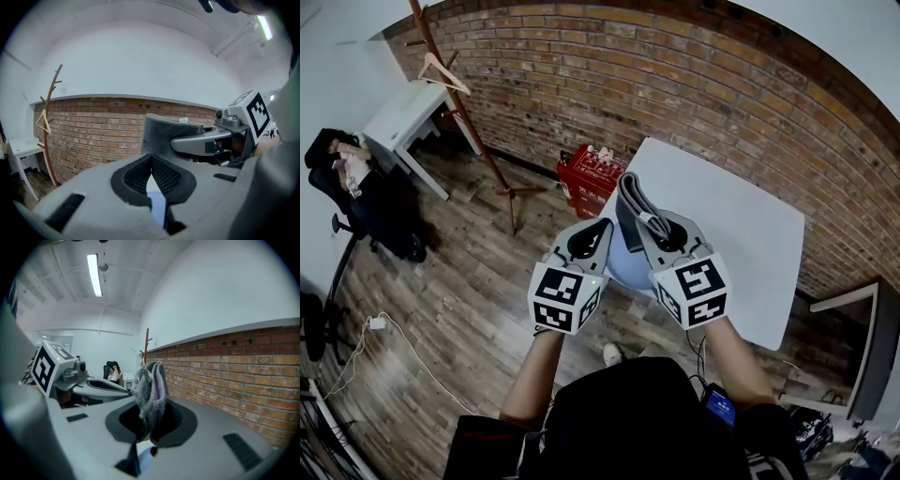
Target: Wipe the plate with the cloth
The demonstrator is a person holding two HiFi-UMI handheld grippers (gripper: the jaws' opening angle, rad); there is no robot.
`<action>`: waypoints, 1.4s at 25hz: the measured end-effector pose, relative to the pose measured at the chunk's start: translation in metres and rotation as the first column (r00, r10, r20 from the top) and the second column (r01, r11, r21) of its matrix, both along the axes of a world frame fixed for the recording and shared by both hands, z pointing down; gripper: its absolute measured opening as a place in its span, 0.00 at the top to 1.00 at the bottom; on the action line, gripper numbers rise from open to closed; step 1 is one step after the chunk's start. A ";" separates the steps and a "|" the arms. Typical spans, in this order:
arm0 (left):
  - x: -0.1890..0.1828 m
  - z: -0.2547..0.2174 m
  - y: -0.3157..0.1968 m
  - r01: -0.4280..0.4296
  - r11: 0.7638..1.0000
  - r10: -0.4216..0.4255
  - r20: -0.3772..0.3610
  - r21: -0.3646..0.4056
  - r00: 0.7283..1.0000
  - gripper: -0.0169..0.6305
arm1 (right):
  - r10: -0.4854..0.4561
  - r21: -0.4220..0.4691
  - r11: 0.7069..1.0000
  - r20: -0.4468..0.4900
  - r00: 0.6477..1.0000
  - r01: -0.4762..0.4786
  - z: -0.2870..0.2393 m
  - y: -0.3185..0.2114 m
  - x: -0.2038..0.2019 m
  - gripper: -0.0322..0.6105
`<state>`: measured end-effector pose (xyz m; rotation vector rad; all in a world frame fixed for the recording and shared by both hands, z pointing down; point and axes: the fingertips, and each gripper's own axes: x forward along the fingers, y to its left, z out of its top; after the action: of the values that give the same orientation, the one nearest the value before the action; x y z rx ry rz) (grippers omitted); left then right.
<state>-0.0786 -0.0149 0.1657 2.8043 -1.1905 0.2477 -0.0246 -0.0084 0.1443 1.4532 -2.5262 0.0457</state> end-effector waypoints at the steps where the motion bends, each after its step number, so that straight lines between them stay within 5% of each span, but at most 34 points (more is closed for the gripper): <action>1: 0.001 -0.002 0.000 0.001 1.000 -0.001 0.001 0.006 1.000 0.94 | 0.001 0.004 1.000 0.001 1.000 -0.001 -0.002 0.000 0.001 0.87; 22: 0.045 -0.031 0.059 0.050 0.996 -0.052 0.032 0.072 0.998 0.94 | -0.035 0.042 0.999 0.053 0.998 0.033 -0.030 0.055 0.049 0.87; 35: 0.069 -0.034 0.118 0.082 0.995 -0.081 -0.021 0.060 0.997 0.94 | -0.077 0.051 0.996 0.053 0.996 0.074 -0.025 0.111 0.069 0.87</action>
<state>-0.0097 0.1035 0.1320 2.7948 -1.3264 0.1824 0.0441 0.1025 0.1191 1.3912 -2.6420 0.0114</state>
